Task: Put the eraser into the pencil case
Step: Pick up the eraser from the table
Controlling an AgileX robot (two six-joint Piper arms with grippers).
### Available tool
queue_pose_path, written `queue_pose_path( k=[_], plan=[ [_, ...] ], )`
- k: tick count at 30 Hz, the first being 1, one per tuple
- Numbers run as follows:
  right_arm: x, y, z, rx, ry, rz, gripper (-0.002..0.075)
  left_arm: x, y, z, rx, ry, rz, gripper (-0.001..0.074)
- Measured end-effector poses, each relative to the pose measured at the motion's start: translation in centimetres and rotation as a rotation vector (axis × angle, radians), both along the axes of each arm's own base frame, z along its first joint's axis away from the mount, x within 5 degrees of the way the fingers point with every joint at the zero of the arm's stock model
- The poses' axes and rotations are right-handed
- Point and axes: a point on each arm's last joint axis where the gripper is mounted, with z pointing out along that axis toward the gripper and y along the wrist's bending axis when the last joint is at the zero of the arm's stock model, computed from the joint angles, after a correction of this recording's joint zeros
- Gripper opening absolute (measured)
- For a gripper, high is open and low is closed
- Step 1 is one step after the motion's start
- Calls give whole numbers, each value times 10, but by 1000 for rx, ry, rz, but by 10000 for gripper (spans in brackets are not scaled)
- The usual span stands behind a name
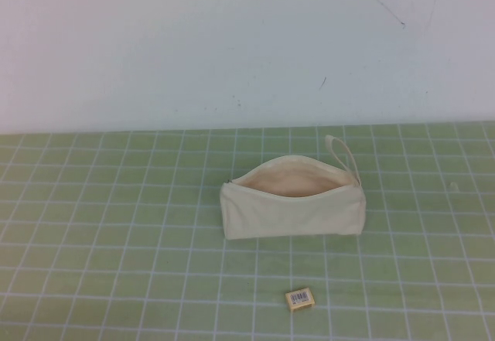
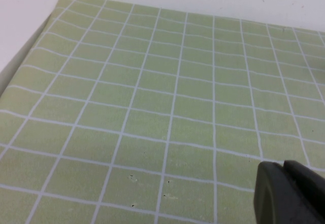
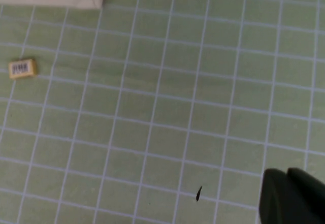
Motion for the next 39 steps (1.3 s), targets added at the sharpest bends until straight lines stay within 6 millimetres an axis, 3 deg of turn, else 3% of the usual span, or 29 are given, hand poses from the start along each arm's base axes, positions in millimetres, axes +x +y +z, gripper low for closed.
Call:
queue_pose_path(
  k=[5, 10, 18, 26, 30, 36, 39],
  plan=[
    [55, 22, -11, -8, 160, 115, -1, 0, 0, 0, 0, 0, 0, -3],
    [95, 54, -43, -18, 325, 228, -1, 0, 0, 0, 0, 0, 0, -3],
    [115, 107, -95, -51, 535, 354, -1, 0, 0, 0, 0, 0, 0, -3],
    [127, 169, -129, -72, 554, 389, 20, 0, 0, 0, 0, 0, 0, -3],
    [138, 197, -139, -47, 522, 363, 115, 0, 0, 0, 0, 0, 0, -3],
    [156, 228, -154, -19, 498, 310, 386, 0, 0, 0, 0, 0, 0, -3],
    [163, 241, -164, -34, 468, 288, 467, 0, 0, 0, 0, 0, 0, -3]
  ],
)
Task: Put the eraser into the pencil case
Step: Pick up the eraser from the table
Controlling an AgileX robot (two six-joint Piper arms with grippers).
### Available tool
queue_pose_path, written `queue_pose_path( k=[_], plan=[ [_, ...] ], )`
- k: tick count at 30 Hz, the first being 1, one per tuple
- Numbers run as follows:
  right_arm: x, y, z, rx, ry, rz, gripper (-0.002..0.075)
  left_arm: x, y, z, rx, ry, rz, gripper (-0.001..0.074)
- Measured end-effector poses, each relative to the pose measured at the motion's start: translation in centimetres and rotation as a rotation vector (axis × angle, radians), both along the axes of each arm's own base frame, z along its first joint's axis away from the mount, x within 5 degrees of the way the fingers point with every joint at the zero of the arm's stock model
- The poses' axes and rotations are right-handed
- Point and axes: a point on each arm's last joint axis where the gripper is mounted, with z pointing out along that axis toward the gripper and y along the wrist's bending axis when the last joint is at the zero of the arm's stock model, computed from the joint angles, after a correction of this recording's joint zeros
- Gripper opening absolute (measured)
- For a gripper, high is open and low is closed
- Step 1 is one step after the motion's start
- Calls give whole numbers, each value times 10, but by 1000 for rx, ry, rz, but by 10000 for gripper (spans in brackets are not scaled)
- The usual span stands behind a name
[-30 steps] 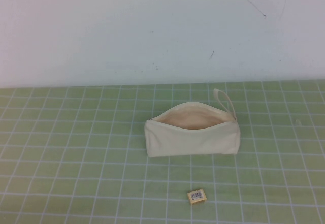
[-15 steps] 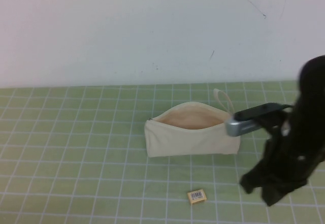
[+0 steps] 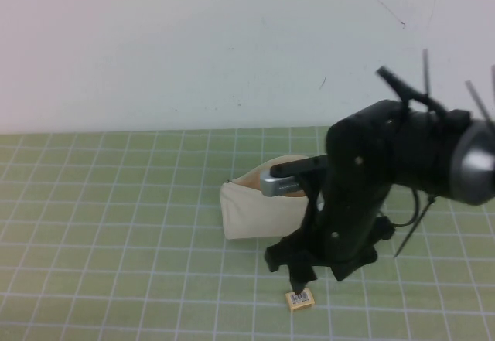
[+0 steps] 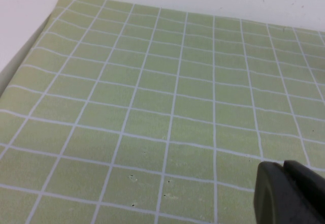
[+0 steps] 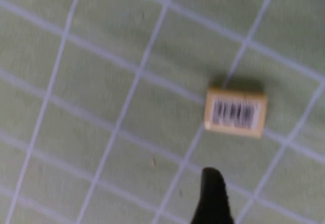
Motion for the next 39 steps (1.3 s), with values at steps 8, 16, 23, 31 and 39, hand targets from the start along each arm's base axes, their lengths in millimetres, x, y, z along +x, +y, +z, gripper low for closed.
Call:
queue_pose_path(
  k=[8, 16, 23, 31, 39],
  plan=[
    [8, 27, -27, -30, -43, -48, 496, 0, 0, 0, 0, 0, 0, -3],
    [9, 34, -51, -104, -54, -44, 496, 0, 0, 0, 0, 0, 0, -3],
    [9, 34, -60, -141, -40, -52, 444, 0, 0, 0, 0, 0, 0, -3],
    [9, 34, -64, -148, -33, -54, 331, 0, 0, 0, 0, 0, 0, -3],
    [8, 34, -38, -127, -53, -59, 310, 0, 0, 0, -2, 0, 0, -3]
  ],
)
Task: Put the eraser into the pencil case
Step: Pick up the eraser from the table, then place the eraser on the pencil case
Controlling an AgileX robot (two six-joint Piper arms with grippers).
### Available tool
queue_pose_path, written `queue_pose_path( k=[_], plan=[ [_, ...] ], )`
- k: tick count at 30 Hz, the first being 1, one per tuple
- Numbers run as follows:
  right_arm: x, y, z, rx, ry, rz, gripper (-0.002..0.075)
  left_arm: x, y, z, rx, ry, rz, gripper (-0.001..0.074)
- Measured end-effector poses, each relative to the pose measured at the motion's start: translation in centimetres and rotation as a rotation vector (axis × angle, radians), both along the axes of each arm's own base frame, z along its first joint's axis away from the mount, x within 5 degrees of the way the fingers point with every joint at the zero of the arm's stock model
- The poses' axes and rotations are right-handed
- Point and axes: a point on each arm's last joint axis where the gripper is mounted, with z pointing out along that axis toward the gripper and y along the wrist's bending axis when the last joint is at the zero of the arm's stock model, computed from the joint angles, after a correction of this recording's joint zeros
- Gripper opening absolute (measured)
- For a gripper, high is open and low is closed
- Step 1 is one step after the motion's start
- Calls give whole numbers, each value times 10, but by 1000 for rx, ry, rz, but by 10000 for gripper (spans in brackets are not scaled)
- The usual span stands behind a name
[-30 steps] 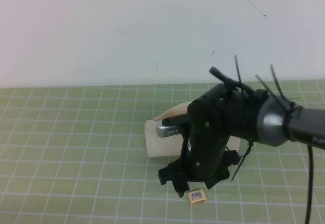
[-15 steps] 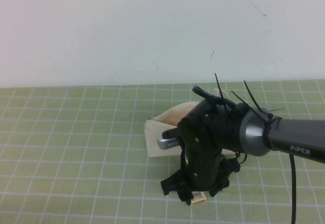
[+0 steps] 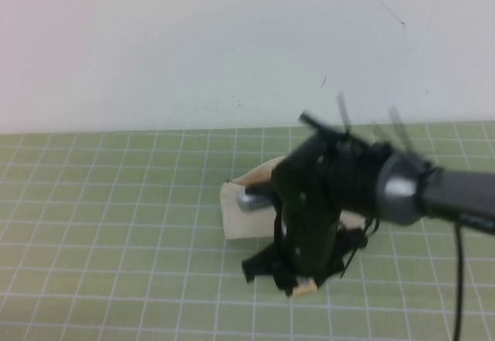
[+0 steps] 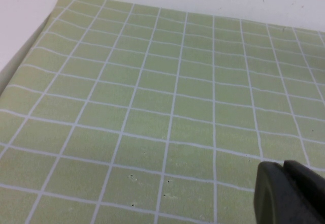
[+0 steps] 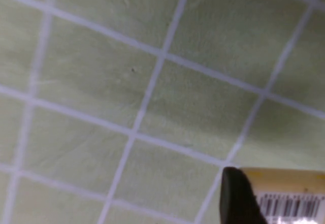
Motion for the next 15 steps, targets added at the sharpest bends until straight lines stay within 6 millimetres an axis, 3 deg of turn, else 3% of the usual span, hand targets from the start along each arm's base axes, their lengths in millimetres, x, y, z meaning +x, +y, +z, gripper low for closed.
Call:
queue_pose_path(
  k=[8, 12, 15],
  plan=[
    [1, -11, 109, 73, -233, 23, 310, 0, 0, 0, -2, 0, 0, -3],
    [15, -15, 137, 94, -351, 22, 310, 0, 0, 0, -2, 0, 0, -3],
    [30, -19, 138, 107, -383, 4, 310, 0, 0, 0, -2, 0, 0, -3]
  ],
)
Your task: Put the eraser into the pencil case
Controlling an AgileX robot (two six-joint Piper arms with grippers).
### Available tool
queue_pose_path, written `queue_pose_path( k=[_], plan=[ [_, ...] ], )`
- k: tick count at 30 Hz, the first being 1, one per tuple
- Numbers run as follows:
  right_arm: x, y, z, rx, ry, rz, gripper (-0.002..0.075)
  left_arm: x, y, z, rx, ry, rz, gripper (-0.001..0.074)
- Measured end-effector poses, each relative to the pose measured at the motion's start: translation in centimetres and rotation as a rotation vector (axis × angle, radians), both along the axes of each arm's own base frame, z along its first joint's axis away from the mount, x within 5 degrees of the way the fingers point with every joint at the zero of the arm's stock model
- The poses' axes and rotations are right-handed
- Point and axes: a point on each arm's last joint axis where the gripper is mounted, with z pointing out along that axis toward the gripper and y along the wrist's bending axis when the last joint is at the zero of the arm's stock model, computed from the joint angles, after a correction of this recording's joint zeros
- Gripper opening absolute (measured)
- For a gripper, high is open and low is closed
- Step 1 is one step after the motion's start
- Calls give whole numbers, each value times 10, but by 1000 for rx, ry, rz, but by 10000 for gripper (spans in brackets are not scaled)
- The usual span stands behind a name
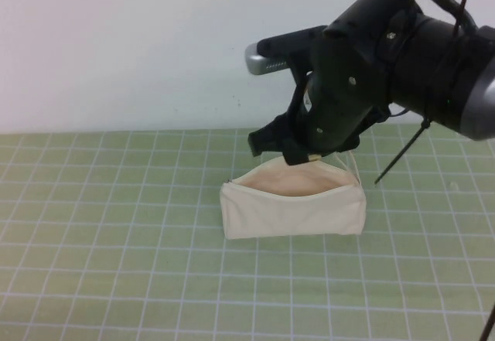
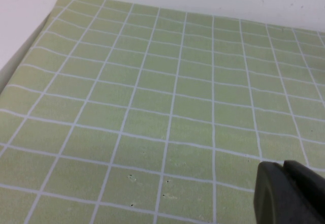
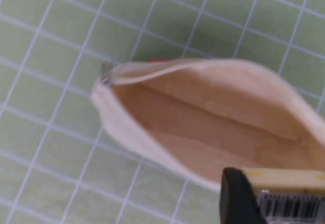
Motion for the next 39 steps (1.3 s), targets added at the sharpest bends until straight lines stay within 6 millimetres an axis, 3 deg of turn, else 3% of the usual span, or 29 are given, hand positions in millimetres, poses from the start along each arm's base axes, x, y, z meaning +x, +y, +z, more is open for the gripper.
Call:
queue_pose_path(
  k=[5, 11, 17, 21, 24, 30, 34, 39],
  plan=[
    [22, -2, -29, -29, 29, -6, 310, 0, 0, 0, 0, 0, 0, -3],
    [32, 5, -59, -24, 88, -2, 311, 0, 0, 0, 0, 0, 0, -3],
    [35, 8, -67, -12, 86, 5, 381, 0, 0, 0, 0, 0, 0, -3],
    [34, 7, -63, -9, 82, 5, 381, 0, 0, 0, 0, 0, 0, -3],
    [29, 3, -44, 10, 58, 3, 308, 0, 0, 0, 0, 0, 0, -3],
    [-6, -15, 24, 70, -50, 27, 58, 0, 0, 0, 0, 0, 0, -3],
    [-49, -40, 62, 112, -143, 64, 10, 0, 0, 0, 0, 0, 0, -3],
    [-99, -76, 82, 183, -240, 98, 0, 0, 0, 0, 0, 0, 0, -3]
  ],
)
